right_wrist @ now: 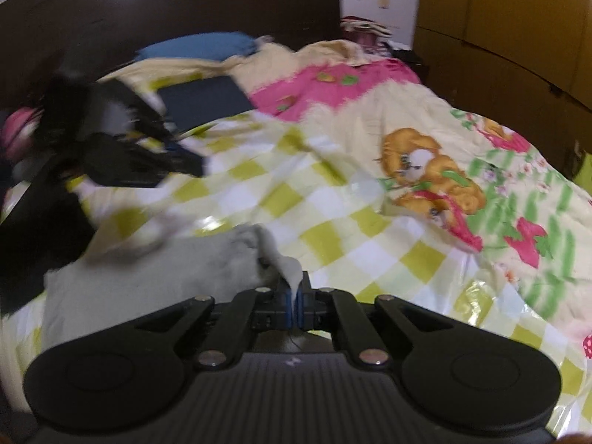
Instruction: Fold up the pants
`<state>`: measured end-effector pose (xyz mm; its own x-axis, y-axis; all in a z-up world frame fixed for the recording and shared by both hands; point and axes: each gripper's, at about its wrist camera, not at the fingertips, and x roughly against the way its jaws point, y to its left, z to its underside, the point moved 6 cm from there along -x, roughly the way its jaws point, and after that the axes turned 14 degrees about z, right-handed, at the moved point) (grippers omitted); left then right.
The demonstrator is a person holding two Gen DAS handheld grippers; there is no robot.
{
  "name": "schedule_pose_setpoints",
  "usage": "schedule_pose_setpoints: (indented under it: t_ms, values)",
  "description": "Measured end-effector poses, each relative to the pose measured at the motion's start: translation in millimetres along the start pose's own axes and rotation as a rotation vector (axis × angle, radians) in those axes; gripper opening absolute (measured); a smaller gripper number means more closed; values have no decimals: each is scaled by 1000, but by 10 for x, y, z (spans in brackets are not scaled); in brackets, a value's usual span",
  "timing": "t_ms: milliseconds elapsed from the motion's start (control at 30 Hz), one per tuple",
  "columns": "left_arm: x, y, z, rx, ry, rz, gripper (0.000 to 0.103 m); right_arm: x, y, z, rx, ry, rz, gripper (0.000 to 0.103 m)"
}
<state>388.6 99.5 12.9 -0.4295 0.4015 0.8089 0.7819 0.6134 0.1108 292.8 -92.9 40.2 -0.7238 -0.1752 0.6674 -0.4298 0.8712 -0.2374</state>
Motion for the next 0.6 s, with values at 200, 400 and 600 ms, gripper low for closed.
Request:
schedule_pose_setpoints:
  t_ms: [200,400,600]
  values:
    - [82,-162,351,39,36,35,25,722,1124,601,186,-35,-179,3]
    - [377,-429,865,191,8,96,36,441,2082,1483,238,142,-332,13]
    - [667,-697,1401,252,33,116,40,412,2005,1534,126,200,-323,28]
